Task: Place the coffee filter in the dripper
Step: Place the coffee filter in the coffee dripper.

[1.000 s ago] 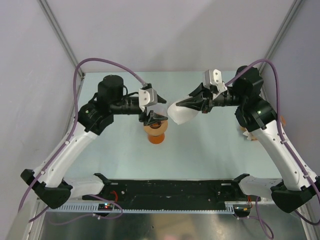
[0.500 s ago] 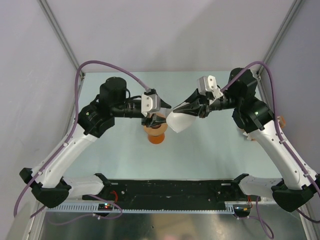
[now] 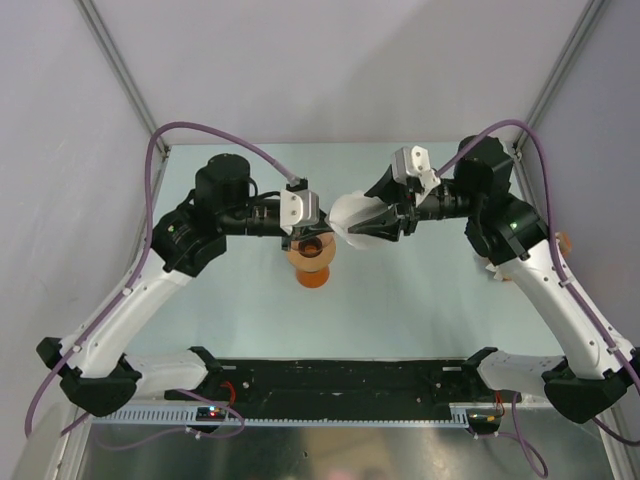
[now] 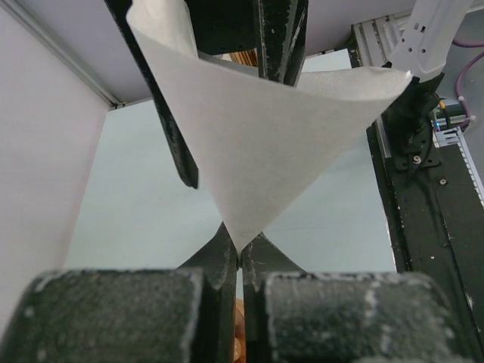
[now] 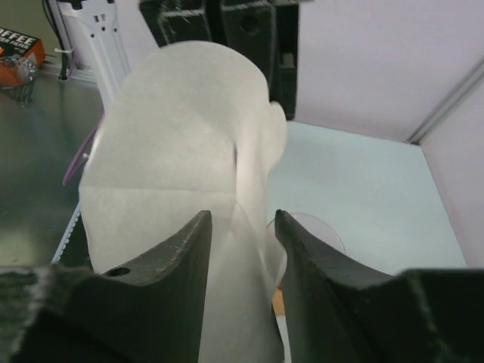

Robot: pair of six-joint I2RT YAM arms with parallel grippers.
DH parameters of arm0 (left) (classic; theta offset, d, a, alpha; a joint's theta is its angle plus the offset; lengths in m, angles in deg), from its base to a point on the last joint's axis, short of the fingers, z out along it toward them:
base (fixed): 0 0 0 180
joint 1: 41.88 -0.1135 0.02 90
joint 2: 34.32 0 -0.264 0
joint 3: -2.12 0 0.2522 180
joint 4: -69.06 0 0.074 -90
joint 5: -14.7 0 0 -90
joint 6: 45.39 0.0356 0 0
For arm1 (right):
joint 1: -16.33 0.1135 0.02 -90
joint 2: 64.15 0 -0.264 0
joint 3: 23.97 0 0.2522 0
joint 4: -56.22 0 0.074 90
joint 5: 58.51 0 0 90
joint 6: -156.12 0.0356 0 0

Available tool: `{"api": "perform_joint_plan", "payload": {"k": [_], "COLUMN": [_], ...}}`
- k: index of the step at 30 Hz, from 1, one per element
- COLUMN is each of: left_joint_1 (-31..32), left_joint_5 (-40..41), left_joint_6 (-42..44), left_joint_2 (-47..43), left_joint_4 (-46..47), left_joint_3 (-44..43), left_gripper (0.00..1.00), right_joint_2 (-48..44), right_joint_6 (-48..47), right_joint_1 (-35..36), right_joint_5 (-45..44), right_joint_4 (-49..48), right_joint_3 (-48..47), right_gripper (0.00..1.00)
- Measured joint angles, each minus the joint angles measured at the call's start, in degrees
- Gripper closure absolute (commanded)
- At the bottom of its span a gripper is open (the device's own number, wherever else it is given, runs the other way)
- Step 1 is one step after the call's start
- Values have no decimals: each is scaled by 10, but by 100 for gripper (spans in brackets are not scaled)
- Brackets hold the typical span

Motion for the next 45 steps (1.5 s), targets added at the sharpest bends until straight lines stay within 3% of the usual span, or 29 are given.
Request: {"api": "perform_joint_plan", "payload": {"k": [2,5,9,16,21,25,32,42,45], "left_joint_1": [0,0,-9,-54,-76,-80,-82,-84,-85], "left_joint_5": [5,15,23,12,-14,-35,-52,-50,-50], "left_joint_6": [0,0,-7,-42,-96,-155,-306,-408,-426], "left_joint_2": [-3,-9,-16,-20,-20,-19,-12,-3,0], "left_joint_4": [0,0,15,61,109,163,318,402,413], "left_joint_3": [0,1,3,12,12,12,18,42,47], "left_gripper": [100,100,100,100,100,100,100,100,100], "right_joint_2": [0,-3,-13,-56,-107,-122,-56,-42,-37], "right_joint_6": [8,25,58,110,171,238,327,377,385], "right_joint_1": [-11,-24,-38,-91,-115,-85,-18,32,36], "right_joint_5": [-8,-24,-46,-56,-66,-113,-212,-268,-273], "right_joint_4": [13,28,42,58,-16,-130,-344,-495,-514], "right_joint_3": [-6,-17,-33,-35,44,123,143,143,143], "right_gripper": [40,8,1,1,1,2,17,24,31]}}
